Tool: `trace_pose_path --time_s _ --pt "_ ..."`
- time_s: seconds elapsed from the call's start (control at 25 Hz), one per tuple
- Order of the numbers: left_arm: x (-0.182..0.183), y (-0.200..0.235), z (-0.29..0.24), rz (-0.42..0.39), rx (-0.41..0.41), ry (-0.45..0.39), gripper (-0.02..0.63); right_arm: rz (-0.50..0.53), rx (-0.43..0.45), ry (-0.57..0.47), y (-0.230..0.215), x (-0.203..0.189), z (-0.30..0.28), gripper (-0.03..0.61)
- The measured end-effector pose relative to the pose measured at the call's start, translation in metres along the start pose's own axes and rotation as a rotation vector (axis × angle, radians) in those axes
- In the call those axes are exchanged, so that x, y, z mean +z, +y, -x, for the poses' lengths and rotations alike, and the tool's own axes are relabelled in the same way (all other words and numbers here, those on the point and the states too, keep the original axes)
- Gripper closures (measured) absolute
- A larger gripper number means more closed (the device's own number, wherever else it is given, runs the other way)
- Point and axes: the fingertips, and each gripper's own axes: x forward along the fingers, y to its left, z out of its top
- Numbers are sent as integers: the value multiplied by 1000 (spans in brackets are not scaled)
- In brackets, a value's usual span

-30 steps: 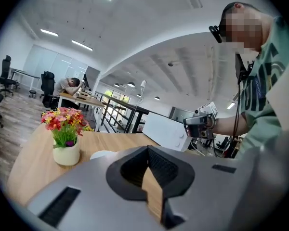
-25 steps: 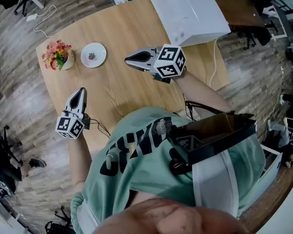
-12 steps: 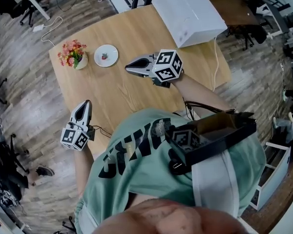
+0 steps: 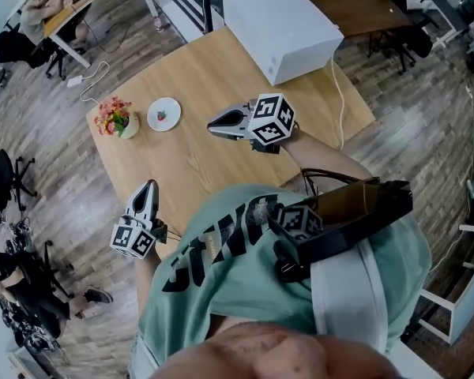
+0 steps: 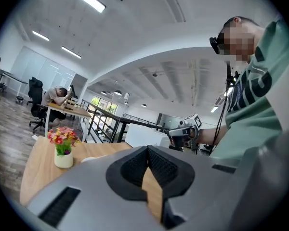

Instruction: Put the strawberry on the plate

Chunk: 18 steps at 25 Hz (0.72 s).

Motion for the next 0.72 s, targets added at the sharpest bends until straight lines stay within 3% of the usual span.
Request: trace_pose_path --time_s 0.28,0.52,0.72 --pt "-12 -145 -102 -31 -130 28 607 -38 -14 -72 8 -50 154 571" --pt "-37 -268 -166 -43 -216 115 607 -103 -37 -117 20 -109 274 571" --pt "-46 -313 -181 -97 -240 196 607 -145 -56 -173 30 -138 322 571"
